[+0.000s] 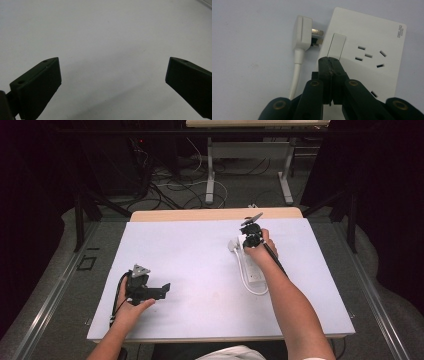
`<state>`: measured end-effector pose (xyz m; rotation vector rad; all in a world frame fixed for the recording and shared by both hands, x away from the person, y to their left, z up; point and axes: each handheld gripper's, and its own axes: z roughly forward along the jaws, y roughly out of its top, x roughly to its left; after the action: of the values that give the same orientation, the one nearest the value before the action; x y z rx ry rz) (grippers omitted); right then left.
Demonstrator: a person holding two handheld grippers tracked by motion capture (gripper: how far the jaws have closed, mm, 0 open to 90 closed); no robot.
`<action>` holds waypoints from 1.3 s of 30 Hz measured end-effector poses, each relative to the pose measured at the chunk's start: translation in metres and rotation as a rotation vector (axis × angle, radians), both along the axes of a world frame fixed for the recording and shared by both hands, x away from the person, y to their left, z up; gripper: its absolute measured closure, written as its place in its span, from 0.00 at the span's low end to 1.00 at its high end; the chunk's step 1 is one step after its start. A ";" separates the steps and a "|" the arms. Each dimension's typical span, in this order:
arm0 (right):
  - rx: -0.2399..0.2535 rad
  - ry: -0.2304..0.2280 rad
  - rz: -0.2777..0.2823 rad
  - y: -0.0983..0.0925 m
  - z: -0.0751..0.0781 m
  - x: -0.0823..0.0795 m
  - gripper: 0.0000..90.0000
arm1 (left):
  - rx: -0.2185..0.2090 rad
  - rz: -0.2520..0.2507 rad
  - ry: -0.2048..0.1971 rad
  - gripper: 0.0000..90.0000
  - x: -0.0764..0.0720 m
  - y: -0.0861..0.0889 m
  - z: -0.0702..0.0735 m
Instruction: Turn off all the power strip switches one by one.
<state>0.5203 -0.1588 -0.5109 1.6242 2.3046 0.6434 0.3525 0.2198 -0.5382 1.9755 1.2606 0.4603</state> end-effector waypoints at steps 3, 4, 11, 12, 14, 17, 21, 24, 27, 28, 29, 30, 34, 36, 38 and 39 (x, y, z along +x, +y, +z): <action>-0.027 0.033 -0.005 -0.001 0.003 -0.001 1.00 | -0.006 0.005 -0.001 0.00 0.000 -0.001 0.000; -0.006 0.011 -0.007 -0.001 0.001 0.000 1.00 | -0.006 0.005 -0.002 0.00 0.000 -0.001 0.000; 0.008 -0.015 -0.009 -0.001 -0.003 -0.001 1.00 | -0.008 0.007 -0.001 0.00 0.000 -0.001 0.000; 0.007 -0.013 -0.005 -0.001 -0.003 -0.001 1.00 | 0.000 0.002 0.000 0.00 0.000 0.000 0.000; 0.011 -0.027 0.002 -0.001 -0.004 -0.001 1.00 | 0.000 0.002 0.000 0.00 0.000 0.000 0.000; 0.008 -0.030 -0.001 0.000 -0.004 -0.001 1.00 | 0.000 0.001 0.001 0.00 0.000 0.001 0.000; -0.008 -0.030 0.020 -0.001 -0.003 -0.001 1.00 | 0.001 0.001 0.001 0.00 0.000 0.000 0.000; -0.007 -0.030 0.011 -0.001 -0.004 -0.002 1.00 | 0.000 0.001 0.001 0.00 0.000 0.001 0.000; -0.006 -0.035 0.006 -0.001 -0.004 -0.003 1.00 | -0.001 0.002 0.000 0.00 0.000 0.001 0.000; -0.006 -0.041 0.010 -0.001 -0.004 -0.003 1.00 | 0.005 -0.001 -0.002 0.00 0.000 0.001 0.000; -0.001 -0.044 0.009 -0.001 -0.005 -0.003 1.00 | 0.006 -0.002 -0.001 0.00 0.000 0.001 0.000; -0.002 -0.046 0.013 -0.001 -0.005 -0.003 1.00 | 0.007 -0.002 -0.001 0.00 0.000 0.001 0.000; -0.002 -0.054 0.019 -0.003 -0.005 -0.003 1.00 | 0.001 0.002 0.003 0.00 -0.001 0.001 0.000; -0.007 -0.075 0.009 -0.005 -0.006 -0.003 1.00 | -0.002 0.005 -0.004 0.00 -0.001 0.002 0.000; 0.009 -0.088 -0.006 -0.006 -0.007 -0.002 1.00 | -0.010 0.011 -0.001 0.00 -0.001 0.002 -0.001; 0.010 -0.091 -0.011 -0.007 -0.007 -0.002 1.00 | -0.002 0.005 0.004 0.00 -0.001 0.003 0.000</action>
<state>0.5182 -0.1655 -0.5180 1.5770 2.2302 0.7117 0.3513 0.2224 -0.5385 1.9734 1.2684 0.4577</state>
